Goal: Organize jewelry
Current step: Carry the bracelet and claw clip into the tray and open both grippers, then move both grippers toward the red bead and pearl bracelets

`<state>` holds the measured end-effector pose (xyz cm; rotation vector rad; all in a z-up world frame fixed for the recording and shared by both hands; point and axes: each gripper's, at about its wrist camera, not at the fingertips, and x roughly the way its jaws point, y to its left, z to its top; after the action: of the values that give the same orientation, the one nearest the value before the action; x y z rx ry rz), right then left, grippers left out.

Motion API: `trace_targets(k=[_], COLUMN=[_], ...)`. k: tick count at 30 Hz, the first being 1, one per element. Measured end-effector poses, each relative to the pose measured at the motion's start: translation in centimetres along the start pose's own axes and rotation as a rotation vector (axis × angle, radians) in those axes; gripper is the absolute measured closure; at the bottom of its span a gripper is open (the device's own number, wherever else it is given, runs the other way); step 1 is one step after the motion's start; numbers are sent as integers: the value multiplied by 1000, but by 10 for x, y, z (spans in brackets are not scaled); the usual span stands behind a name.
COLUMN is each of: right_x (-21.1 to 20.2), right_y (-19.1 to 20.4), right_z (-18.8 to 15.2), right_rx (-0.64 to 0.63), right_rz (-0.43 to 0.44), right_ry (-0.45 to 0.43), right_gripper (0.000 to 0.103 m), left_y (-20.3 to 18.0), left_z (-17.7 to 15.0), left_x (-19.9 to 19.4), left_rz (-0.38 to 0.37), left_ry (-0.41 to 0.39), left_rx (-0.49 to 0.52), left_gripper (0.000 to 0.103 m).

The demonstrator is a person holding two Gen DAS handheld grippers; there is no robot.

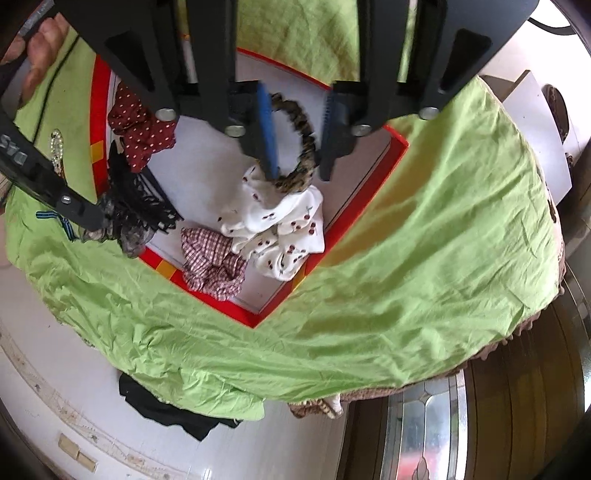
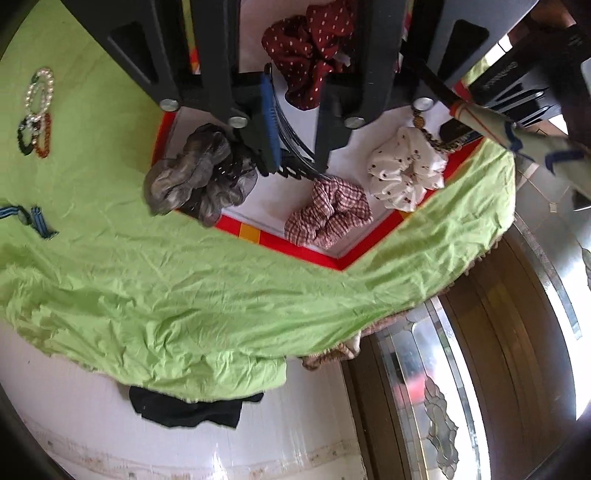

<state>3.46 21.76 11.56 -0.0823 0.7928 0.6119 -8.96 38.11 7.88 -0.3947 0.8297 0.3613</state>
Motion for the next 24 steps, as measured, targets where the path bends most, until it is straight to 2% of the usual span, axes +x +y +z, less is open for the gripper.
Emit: trace_targets(k=[4,8,17,24], right_x=[-34,-67,-129,-165], right_y=[-10,-40,-141,-187], right_z=[-3,-18,-78,-115], right_rx=[11,60,266,341], right_rz=[-19,-58,-207,-275], right_ry=[-43,-60,-41,-46], right_gripper=[72,60,60,60], left_y=[-3,-9,-46,-96], left_z=[0,-2,-19,-37], left_x=[-13,-23,-46,-72], left_rz=[18,53,85,57], left_ry=[-62,-110,-186,-212], left_rx=[5,28,127,241], left_gripper=[75,74,74,74])
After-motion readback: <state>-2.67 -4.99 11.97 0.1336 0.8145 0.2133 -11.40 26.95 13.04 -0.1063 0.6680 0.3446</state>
